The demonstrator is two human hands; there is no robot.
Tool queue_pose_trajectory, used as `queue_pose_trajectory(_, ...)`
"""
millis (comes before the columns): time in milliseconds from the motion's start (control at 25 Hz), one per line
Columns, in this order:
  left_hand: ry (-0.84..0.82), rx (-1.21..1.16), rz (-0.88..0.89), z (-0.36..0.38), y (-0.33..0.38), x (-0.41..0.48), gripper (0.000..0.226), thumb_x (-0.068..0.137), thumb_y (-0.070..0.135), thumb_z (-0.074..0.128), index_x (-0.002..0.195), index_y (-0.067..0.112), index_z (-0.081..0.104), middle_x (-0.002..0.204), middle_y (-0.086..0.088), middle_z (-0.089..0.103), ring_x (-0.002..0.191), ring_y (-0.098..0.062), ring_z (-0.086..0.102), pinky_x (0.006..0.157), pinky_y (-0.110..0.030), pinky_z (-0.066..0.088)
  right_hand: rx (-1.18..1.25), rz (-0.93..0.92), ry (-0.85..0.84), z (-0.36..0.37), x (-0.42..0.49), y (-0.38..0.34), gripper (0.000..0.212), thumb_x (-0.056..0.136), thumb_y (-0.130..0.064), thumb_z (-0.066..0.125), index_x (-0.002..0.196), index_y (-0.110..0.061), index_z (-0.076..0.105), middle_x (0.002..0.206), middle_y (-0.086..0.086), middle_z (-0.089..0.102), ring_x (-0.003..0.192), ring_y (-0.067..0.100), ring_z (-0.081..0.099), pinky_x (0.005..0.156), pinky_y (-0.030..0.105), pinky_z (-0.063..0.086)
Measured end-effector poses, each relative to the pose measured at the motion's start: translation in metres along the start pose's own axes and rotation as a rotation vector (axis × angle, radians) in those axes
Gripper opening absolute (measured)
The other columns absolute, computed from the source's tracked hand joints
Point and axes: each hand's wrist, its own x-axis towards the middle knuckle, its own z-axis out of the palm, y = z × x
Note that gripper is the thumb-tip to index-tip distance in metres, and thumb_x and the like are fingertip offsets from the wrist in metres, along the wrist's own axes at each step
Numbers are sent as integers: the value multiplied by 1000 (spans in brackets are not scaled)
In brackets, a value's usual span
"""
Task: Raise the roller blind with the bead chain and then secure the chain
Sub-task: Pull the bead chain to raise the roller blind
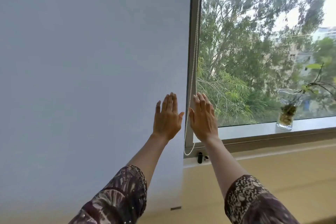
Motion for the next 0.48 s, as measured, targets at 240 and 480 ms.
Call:
queue_pose_trajectory(240, -23, -123, -42, 17, 24, 20, 55, 99, 38, 38, 145, 8, 34, 133, -12, 58, 121, -26, 55, 99, -42, 43, 210, 283, 48, 23, 29, 3, 32, 99, -30, 39, 119, -9, 53, 123, 12, 55, 116, 28, 47, 93, 44, 46)
queue_pose_trajectory(480, -23, -276, -190, 10, 34, 40, 23, 97, 23, 49, 93, 13, 69, 83, -7, 75, 73, -27, 70, 81, -38, 53, 453, 268, 42, 24, 63, -6, 30, 99, -31, 43, 97, -7, 62, 98, 10, 66, 94, 26, 57, 69, 33, 44)
